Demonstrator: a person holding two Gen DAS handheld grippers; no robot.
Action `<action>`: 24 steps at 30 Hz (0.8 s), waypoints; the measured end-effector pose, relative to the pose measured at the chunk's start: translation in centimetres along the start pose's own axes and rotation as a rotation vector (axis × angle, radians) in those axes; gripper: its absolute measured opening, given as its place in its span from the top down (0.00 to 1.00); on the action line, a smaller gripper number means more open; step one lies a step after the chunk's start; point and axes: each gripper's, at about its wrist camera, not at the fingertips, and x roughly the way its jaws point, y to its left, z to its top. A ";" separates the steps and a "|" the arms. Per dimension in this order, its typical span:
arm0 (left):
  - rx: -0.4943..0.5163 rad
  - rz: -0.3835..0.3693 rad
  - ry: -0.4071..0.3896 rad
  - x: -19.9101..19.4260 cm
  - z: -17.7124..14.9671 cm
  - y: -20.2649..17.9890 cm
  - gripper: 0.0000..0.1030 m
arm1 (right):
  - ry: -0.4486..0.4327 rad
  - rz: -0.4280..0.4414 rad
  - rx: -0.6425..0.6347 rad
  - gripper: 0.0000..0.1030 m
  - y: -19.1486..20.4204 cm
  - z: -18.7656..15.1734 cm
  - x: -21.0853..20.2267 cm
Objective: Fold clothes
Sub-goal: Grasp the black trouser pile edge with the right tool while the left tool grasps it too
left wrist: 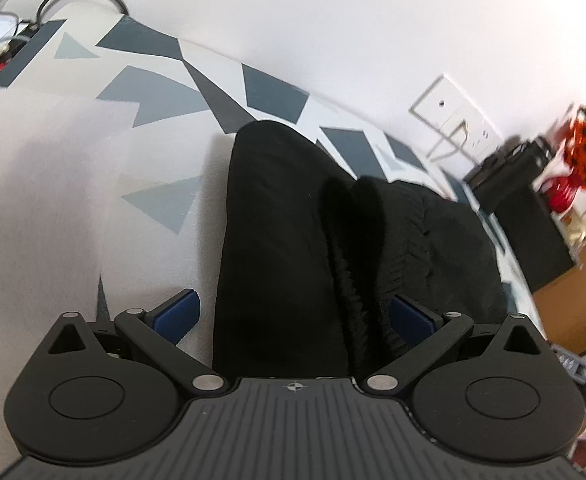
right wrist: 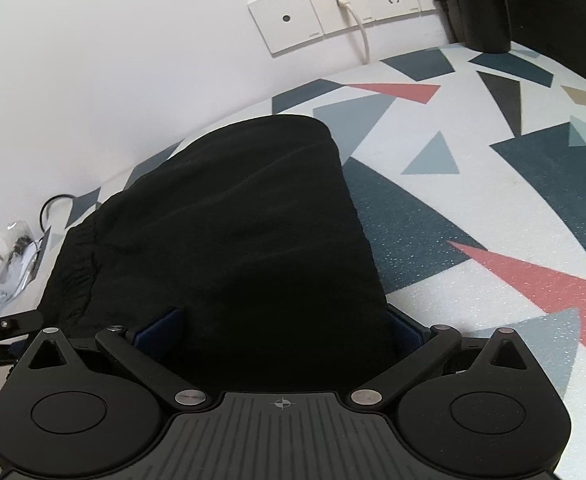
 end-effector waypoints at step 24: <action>-0.148 -0.054 0.079 0.2 0.7 0.5 0.00 | 0.145 0.006 0.062 0.01 -1.9 2.9 0.2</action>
